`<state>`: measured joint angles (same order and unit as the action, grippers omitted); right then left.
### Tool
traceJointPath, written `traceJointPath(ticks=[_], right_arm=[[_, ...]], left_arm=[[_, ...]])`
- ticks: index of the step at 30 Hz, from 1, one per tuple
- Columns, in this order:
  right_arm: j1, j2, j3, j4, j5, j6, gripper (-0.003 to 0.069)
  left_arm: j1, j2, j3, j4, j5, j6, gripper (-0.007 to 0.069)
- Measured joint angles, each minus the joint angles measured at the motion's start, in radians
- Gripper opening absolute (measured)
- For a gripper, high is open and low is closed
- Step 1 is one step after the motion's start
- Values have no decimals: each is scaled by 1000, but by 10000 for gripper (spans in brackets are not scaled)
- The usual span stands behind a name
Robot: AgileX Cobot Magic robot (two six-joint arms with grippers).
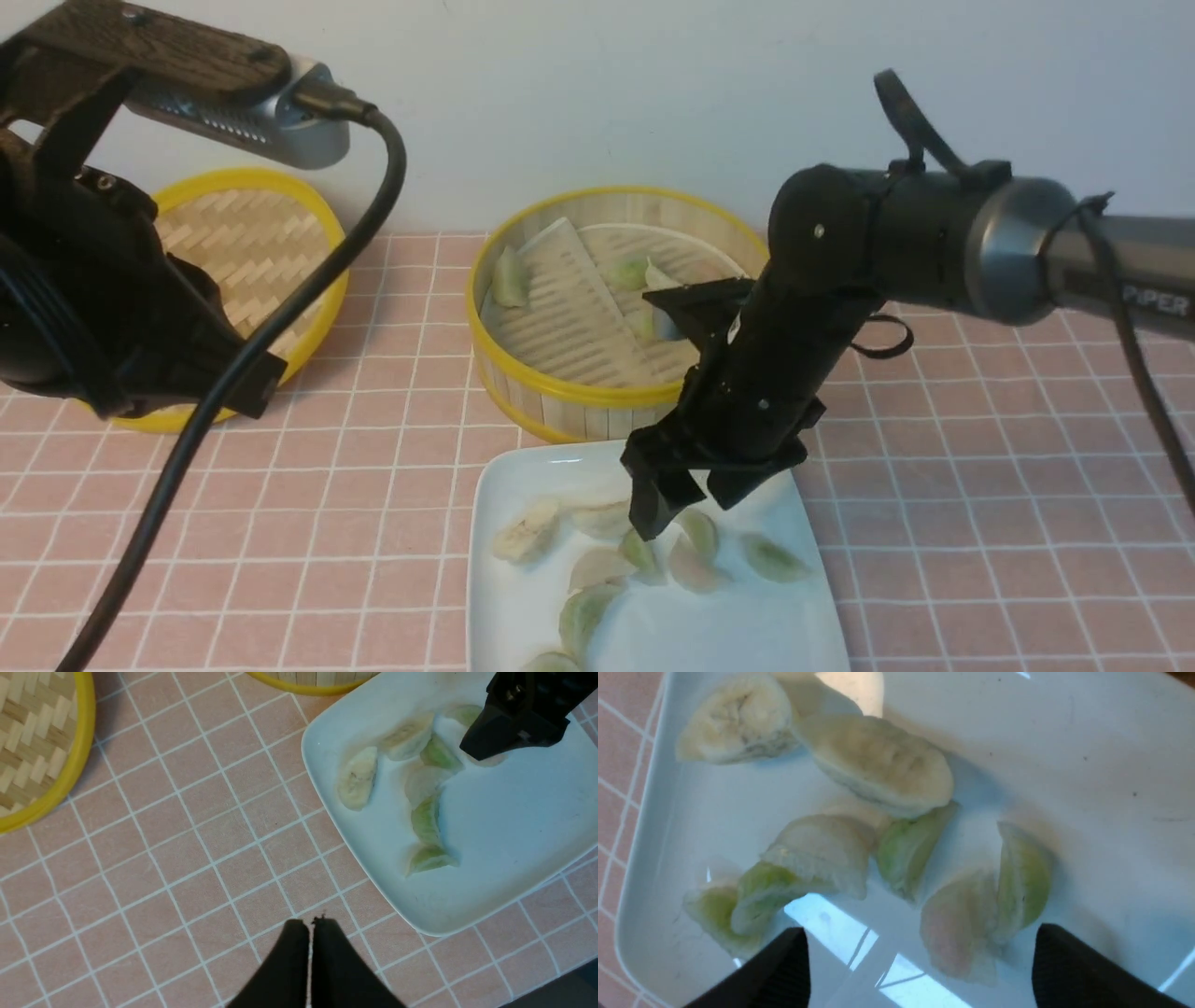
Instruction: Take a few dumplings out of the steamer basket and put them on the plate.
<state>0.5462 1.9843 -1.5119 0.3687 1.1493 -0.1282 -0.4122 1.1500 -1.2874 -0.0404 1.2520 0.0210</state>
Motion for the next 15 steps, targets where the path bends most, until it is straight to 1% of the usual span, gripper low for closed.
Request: traceJointPath(ticks=[2,5,7,8,9,11,12,13,15], right_arm=[[0,-22,-18,-12,37,21,571],[0,-84,-26,-21,60,36,489],[0,-165,-21,-30,69,57,363],[0,-184,-18,-32,69,62,336],[0,-258,-1,-40,69,83,237],[0,-369,29,-57,70,105,112],[0,-439,55,-73,71,121,61],[0,-530,94,-97,61,142,29],[0,-675,165,-140,7,167,1]], left_arm=[[0,0,0,2,0,3,-6],[0,0,0,3,0,7,-6],[0,0,0,4,0,7,-6],[0,0,0,6,0,7,-6],[0,0,0,10,0,7,-6],[0,0,0,13,0,7,-6],[0,0,0,15,0,7,-6],[0,0,0,16,0,7,-6],[0,0,0,17,0,7,-6]])
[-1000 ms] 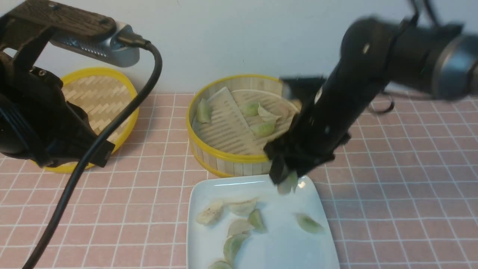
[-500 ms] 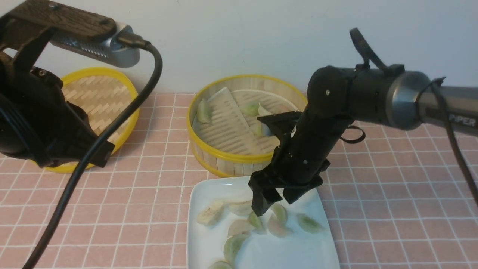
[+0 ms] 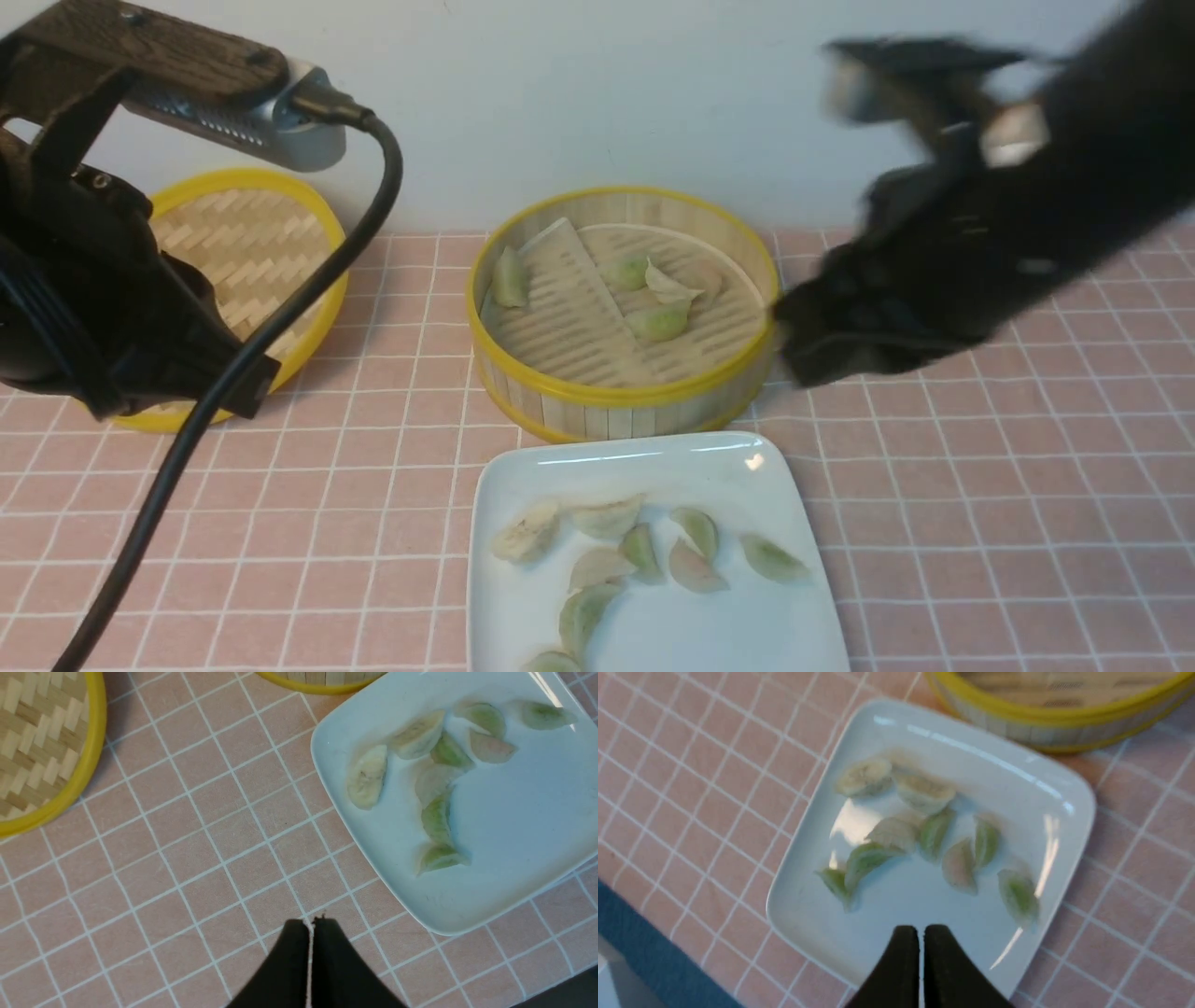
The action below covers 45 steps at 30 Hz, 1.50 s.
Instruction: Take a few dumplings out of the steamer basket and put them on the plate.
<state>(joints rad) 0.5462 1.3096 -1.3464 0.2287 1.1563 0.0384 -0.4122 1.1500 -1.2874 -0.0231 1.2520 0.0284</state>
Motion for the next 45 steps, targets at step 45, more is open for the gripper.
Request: traceJointPath(ticks=[45], right_arm=[[0,-1309,1016,-337,-868,283,-15]], left_arm=[[-15,-979,556,-133,-414,-35,-6]])
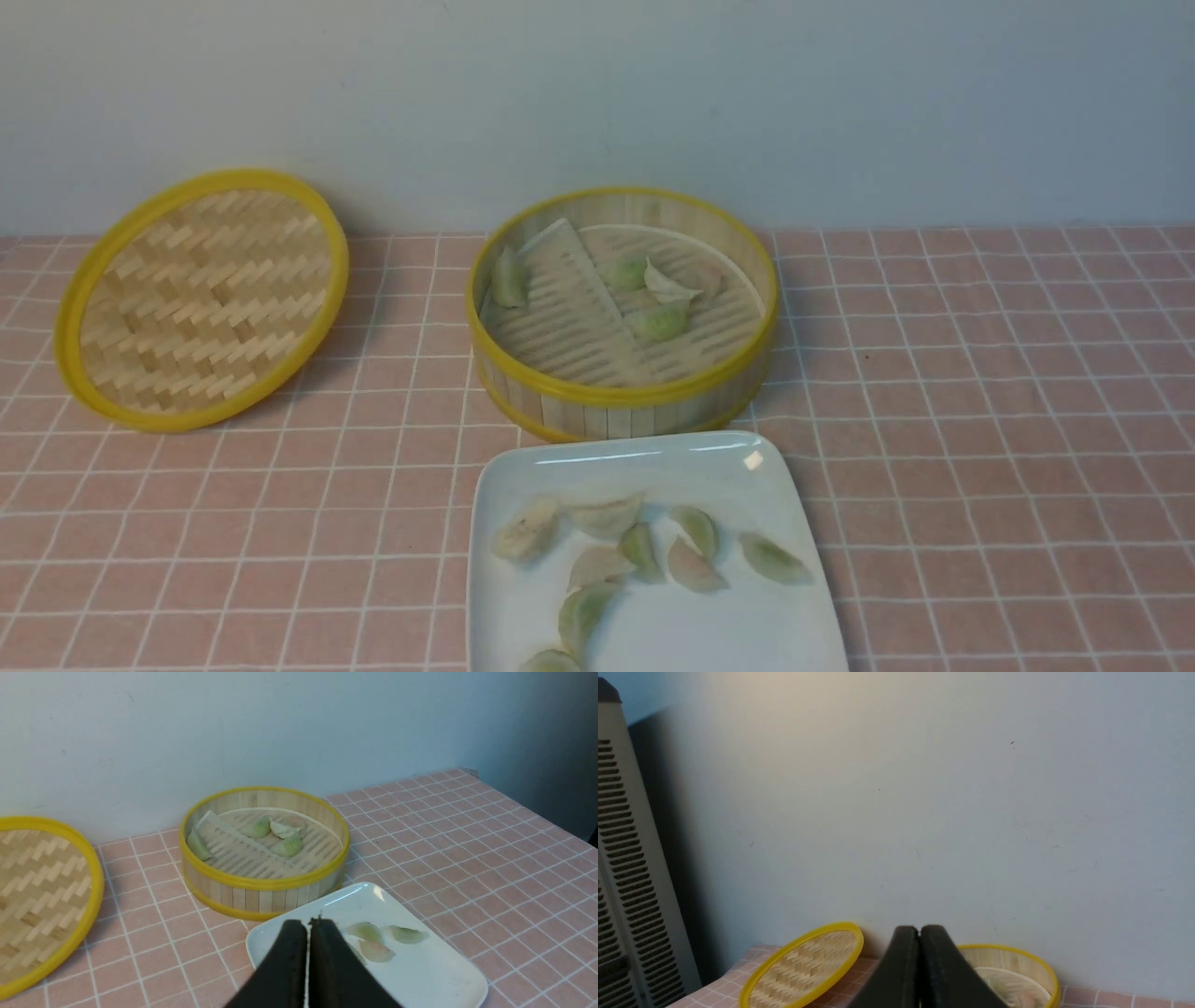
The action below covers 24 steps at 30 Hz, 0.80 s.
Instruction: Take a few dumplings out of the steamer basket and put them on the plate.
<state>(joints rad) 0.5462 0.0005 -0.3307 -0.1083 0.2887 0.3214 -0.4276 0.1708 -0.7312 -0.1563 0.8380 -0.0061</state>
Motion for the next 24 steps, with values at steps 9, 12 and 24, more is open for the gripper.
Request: traceJointPath(ticks=[9,12,24], right_arm=[[0,0,0,0,0,0,-15],[0,0,0,-1,1,0,-15],[0,0,0,-3,1,0,-15]], left_arm=[[0,-37,22,19,46,6,-6],[0,-39,67,76,-13,6,-6],[321,-182,653,135,-520,31,-6]])
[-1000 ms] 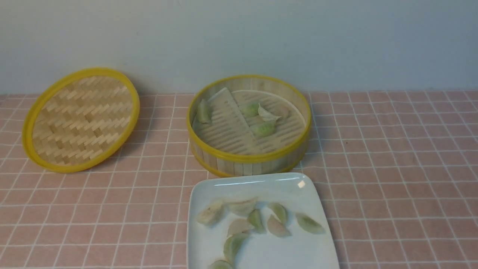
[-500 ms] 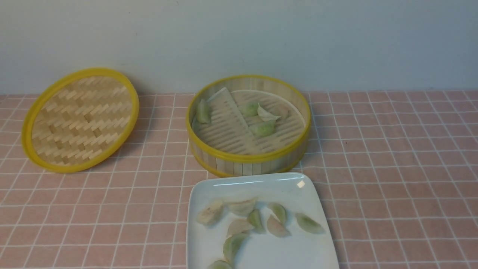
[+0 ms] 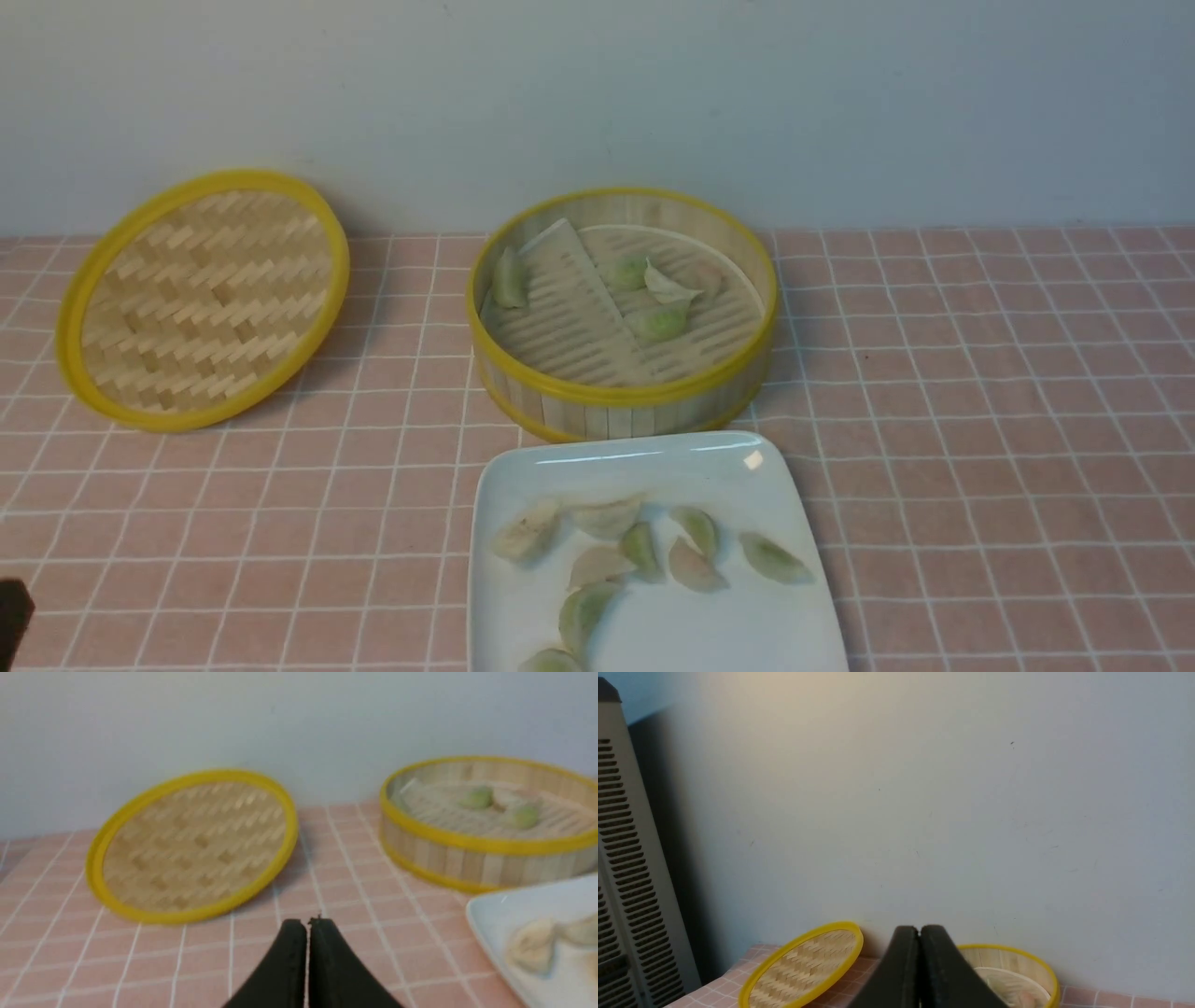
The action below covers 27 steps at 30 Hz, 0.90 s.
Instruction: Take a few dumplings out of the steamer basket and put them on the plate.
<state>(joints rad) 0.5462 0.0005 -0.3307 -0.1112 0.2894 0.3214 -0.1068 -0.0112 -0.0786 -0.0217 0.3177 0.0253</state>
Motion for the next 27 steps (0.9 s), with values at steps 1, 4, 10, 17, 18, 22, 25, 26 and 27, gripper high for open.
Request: traceJointPath(ticks=[1,4,10,17,18,22,25,26,27], right_arm=[[0,0,0,0,0,0,-15],[0,1,0,0,3,0,-15],[0,1,0,0,4,0,-15],[0,1,0,0,4,0,-15],[0,1,0,0,4,0,-15],[0,1,0,0,4,0,-15],[0,1,0,0,4,0,-15],[0,1,0,0,4,0,-15],[0,1,0,0,4,0,-15]], left_arm=[[13,0,52,1,-11,9,-6],[32,0,102,2,7,31,-6],[35,0,107,2,59,50,-6],[35,0,107,2,61,56,-6],[35,0,107,2,61,56,-6],[35,0,107,2,61,56,-6],[35,0,107,2,61,56,-6],[35,0,107,2,61,56,-6],[35,0,107,2,61,56,-6]])
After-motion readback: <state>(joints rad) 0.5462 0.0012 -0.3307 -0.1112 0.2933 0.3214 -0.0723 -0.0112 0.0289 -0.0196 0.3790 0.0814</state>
